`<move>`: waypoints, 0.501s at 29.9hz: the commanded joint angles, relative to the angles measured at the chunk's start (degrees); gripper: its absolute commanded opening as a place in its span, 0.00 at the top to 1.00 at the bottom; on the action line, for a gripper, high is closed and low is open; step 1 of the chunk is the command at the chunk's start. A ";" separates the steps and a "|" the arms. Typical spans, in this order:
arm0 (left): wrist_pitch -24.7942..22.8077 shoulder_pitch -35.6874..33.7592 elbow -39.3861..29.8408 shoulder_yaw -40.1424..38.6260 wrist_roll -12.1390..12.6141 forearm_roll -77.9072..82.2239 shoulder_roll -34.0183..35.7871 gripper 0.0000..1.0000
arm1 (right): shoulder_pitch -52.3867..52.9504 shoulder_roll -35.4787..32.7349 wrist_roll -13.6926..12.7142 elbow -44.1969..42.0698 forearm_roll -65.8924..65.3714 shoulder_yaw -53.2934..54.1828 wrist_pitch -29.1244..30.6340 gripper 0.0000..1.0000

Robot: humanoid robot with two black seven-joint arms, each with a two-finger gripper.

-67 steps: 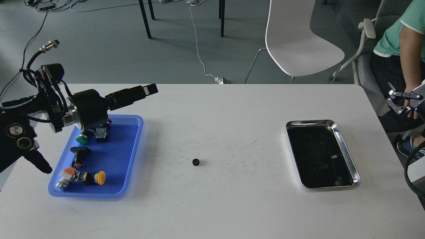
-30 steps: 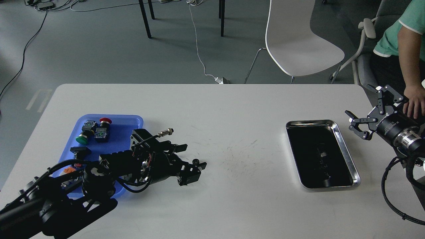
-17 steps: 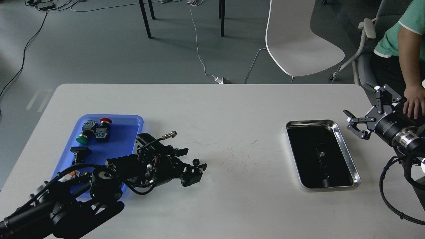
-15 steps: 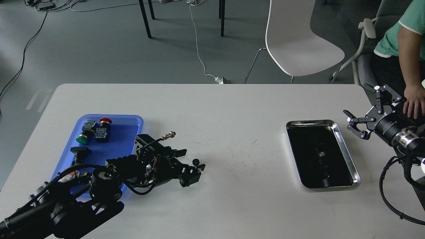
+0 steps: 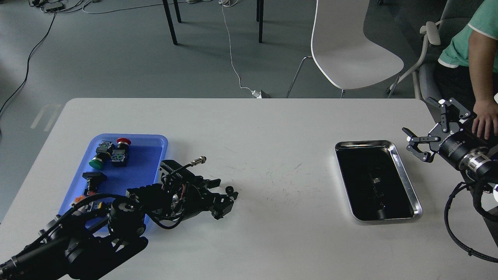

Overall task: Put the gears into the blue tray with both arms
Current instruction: 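Grasp the black part with the left gripper, then carry the black part with the left gripper over the blue tray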

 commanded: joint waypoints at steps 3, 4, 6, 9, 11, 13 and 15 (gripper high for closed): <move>-0.03 0.72 0.37 0.73 -0.01 -0.01 -0.03 0.51 | 0.10 0.00 0.00 0.02 -0.08 0.00 0.00 0.02; -0.03 0.81 0.46 0.65 -0.01 -0.01 -0.03 0.52 | 0.10 0.00 0.00 0.11 -0.09 0.00 0.00 0.02; -0.03 0.99 0.46 0.65 -0.01 -0.01 -0.12 0.55 | 0.10 0.00 0.00 0.11 0.00 0.00 0.00 0.02; -0.03 0.99 1.07 0.65 -0.01 -0.01 -0.20 0.60 | 0.19 0.00 0.00 0.11 0.00 0.00 0.00 0.02; -0.03 0.99 1.51 0.73 -0.01 -0.01 -0.21 0.66 | 0.19 0.00 0.00 0.11 -0.08 0.00 0.00 0.02; -0.11 0.99 1.86 0.65 -0.01 -0.01 -0.29 0.83 | 0.19 0.00 0.09 0.11 0.00 0.00 0.00 0.02; -0.03 1.08 2.39 0.73 -0.01 -0.01 -0.29 0.89 | 0.10 0.00 0.00 0.11 -0.09 0.00 0.00 0.02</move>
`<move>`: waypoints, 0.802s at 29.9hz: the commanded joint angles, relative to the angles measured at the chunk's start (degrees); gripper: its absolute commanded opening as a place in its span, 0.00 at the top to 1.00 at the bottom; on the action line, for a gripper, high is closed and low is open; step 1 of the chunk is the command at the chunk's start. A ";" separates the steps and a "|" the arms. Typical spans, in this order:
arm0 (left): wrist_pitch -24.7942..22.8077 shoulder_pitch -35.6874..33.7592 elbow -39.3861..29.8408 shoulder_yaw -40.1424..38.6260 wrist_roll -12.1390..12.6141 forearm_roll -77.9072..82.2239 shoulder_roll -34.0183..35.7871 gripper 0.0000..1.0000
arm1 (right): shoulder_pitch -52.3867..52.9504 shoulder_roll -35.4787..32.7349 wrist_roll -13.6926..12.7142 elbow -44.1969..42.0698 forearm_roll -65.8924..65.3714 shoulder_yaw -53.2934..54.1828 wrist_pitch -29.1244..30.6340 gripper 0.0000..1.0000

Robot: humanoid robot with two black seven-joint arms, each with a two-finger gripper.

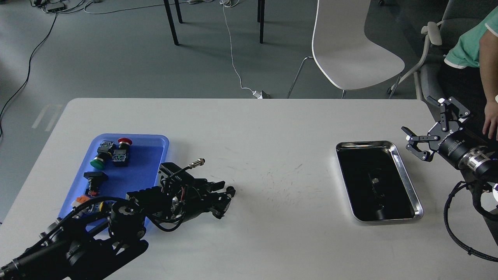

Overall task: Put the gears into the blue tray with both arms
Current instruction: 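Carry the black part with the left gripper over the blue tray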

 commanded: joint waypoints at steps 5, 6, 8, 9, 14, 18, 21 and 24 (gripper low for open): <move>-0.10 0.81 1.10 0.12 0.06 0.03 -0.07 0.95 | -0.18 0.00 0.07 0.00 0.04 0.00 0.00 0.02; -0.10 0.98 1.02 0.12 0.06 0.03 0.01 0.96 | -0.18 0.00 0.07 0.00 -0.04 0.00 0.00 0.02; -0.10 0.98 1.02 0.12 0.06 0.03 0.28 0.97 | -0.18 0.00 0.07 0.00 -0.05 0.00 0.00 0.02; -0.10 0.98 1.02 0.12 0.06 0.03 0.36 0.97 | -0.18 0.00 0.07 0.00 -0.05 0.00 0.00 0.02; 0.08 0.63 0.49 -0.32 -0.02 0.03 0.89 0.97 | -0.09 0.00 0.07 -0.09 -0.05 0.00 0.00 0.02; 0.60 0.02 -0.21 -0.67 -0.02 0.03 3.17 0.97 | 0.09 0.00 0.07 0.00 -0.05 0.00 0.00 0.02; 1.66 -0.16 -1.62 -1.02 -0.20 0.03 5.63 0.97 | 0.18 0.00 0.07 -0.09 -0.05 0.00 0.00 0.02; 2.54 -0.60 -3.72 -1.37 -0.20 0.03 8.27 0.97 | 0.35 0.00 -0.01 0.00 -0.05 0.00 0.00 0.02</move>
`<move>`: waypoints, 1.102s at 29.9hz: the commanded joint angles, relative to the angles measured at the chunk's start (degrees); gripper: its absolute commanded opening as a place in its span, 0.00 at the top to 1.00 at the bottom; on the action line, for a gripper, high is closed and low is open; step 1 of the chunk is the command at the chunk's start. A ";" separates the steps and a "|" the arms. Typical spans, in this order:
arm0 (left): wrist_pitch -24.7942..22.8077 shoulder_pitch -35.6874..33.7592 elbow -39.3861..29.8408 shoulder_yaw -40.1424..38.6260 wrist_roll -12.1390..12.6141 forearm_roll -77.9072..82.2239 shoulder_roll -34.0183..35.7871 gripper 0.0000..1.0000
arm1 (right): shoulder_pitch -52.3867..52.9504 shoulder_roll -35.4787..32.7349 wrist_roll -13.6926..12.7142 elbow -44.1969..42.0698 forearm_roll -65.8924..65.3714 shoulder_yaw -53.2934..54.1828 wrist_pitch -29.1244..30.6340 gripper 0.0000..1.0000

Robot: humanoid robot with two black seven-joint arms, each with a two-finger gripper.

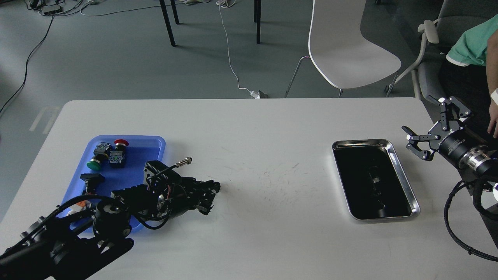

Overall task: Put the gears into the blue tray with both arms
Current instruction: 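Carry the black part with the left gripper over the blue tray, then lower and release the black part into the blue tray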

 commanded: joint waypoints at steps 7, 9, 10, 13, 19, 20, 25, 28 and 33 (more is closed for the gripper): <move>3.11 -0.60 -7.33 -4.47 -0.25 -0.05 10.09 0.97 | 0.54 0.00 -0.09 0.21 -0.09 0.00 0.00 0.02; 3.90 -0.60 -8.83 -5.70 -0.16 -0.05 12.63 0.97 | 0.54 0.00 -0.09 0.30 -0.09 0.00 0.00 0.02; 4.25 -0.60 -9.36 -6.06 -0.25 -0.05 13.87 0.97 | 0.63 0.00 -0.09 0.30 -0.17 0.00 0.00 0.02; 5.92 -0.60 -10.85 -6.85 -0.43 -0.05 18.70 0.97 | 0.63 0.00 -0.09 0.30 -0.26 0.00 0.00 0.02; 10.93 0.02 -11.21 -6.15 -0.60 -0.05 26.44 0.97 | 1.15 0.00 -0.09 0.47 -0.35 0.00 0.00 0.02; 11.81 0.45 -11.12 -6.15 -0.78 -0.05 27.14 0.97 | 1.24 0.00 -0.09 0.47 -0.35 -0.09 0.00 0.02; 14.63 4.14 -10.33 -6.23 -1.48 -0.05 27.85 0.97 | 1.42 0.00 -0.09 0.39 -0.35 -0.09 0.00 0.02; 14.80 6.08 -9.19 -6.23 -1.48 -0.05 27.06 0.97 | 1.42 0.00 -0.09 0.47 -0.35 -0.09 0.00 0.02; 16.38 8.36 -3.84 -6.24 -2.01 -0.05 24.52 0.97 | 1.33 0.00 -0.09 0.39 -0.35 -0.18 0.00 0.02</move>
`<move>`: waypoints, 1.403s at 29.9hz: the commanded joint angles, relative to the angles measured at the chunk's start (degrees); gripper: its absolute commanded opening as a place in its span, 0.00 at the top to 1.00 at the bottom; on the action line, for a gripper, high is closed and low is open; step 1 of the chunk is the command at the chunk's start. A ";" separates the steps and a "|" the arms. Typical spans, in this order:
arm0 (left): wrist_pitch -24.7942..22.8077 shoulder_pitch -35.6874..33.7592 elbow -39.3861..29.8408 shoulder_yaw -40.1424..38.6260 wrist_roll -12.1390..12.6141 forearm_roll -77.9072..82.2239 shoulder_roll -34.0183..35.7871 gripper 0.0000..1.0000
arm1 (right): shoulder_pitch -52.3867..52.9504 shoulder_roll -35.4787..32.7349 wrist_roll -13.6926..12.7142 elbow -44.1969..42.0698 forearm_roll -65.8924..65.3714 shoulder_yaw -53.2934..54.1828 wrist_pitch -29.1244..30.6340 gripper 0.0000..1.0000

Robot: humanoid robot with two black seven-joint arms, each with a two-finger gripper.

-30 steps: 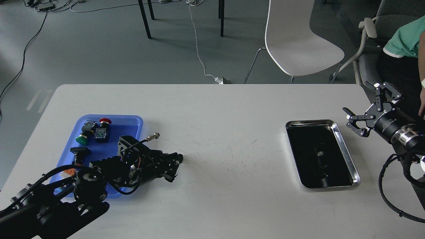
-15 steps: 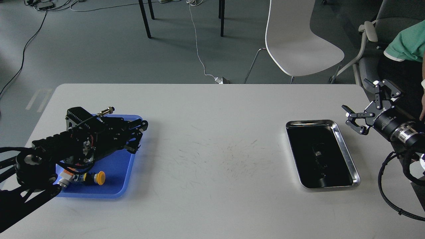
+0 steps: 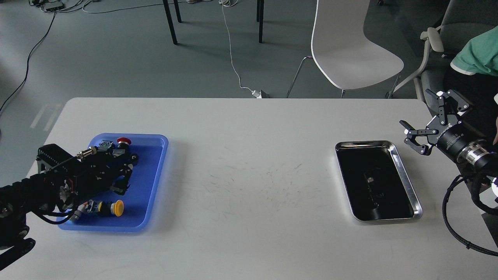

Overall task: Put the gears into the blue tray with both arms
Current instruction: 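Lower and release the black part into the blue tray, then raise the left gripper away from the blue tray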

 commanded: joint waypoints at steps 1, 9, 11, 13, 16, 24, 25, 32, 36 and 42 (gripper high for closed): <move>1.58 1.43 4.52 0.13 -0.82 0.00 -1.46 0.97 | -0.10 0.00 0.01 -0.05 0.00 -0.12 0.00 0.02; 3.69 1.96 10.60 0.66 -1.96 0.00 -3.57 0.94 | -0.19 0.00 0.01 -0.13 -0.09 -0.30 0.00 0.02; 3.87 1.96 10.60 0.66 -1.96 0.00 -3.48 0.90 | -0.10 0.00 0.01 -0.13 -0.09 -0.21 0.00 0.02; 3.87 1.96 10.60 0.66 -1.96 0.00 -3.48 0.82 | -0.10 0.00 0.01 -0.13 -0.09 -0.21 0.00 0.02; 3.96 1.96 10.51 0.66 -1.96 0.00 -3.48 0.69 | -0.19 0.00 0.01 -0.13 -0.09 -0.30 0.00 0.02; 5.10 1.61 9.64 0.48 -1.96 -0.19 -3.39 0.18 | -0.10 0.00 0.01 -0.13 -0.09 -0.30 0.00 0.02; 5.19 1.35 9.55 0.40 -1.88 -0.97 -3.30 0.14 | -0.01 0.00 0.01 -0.13 -0.09 -0.21 0.00 0.02; 4.57 -7.78 8.23 -0.57 -1.35 -19.73 -3.48 0.05 | 0.95 0.09 0.01 0.04 -0.08 0.06 0.00 0.02; 4.22 -13.75 10.41 -0.13 -1.09 -44.42 -4.96 0.03 | 1.22 -0.09 0.01 0.74 0.00 0.23 0.00 0.02; 4.40 -22.64 23.06 -0.66 -1.78 -75.11 -16.47 0.02 | 1.74 -1.32 -0.17 3.99 0.00 1.90 0.00 0.02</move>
